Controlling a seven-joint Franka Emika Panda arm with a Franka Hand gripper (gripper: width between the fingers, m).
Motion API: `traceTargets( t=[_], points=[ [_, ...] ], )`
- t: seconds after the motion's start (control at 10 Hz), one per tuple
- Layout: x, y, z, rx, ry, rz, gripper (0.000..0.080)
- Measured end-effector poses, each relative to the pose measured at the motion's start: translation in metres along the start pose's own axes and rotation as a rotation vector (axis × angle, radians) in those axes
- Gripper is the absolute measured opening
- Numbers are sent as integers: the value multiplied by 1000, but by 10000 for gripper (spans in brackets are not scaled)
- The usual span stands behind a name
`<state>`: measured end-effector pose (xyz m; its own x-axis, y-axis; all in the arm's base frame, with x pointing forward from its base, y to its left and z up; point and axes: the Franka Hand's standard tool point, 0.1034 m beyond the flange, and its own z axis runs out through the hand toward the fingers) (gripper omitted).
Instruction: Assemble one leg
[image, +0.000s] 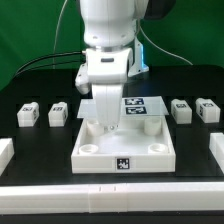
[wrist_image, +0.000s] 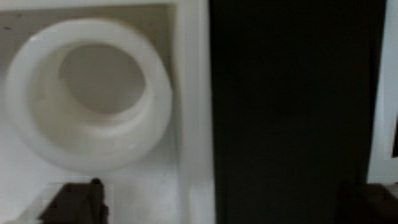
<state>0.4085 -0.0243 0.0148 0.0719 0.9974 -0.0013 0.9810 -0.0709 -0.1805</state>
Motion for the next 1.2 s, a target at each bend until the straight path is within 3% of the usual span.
traceTargets(
  t=[0.3,0.5,0.6,0.8,1.2],
  points=[
    [0,1,-1,-1,0,1,650],
    [0,0,-1,-1,0,2,384],
    [0,0,-1,-1,0,2,384],
    [0,0,-1,-1,0,2,77],
    [0,1,-1,-3,0,2,64]
  ],
)
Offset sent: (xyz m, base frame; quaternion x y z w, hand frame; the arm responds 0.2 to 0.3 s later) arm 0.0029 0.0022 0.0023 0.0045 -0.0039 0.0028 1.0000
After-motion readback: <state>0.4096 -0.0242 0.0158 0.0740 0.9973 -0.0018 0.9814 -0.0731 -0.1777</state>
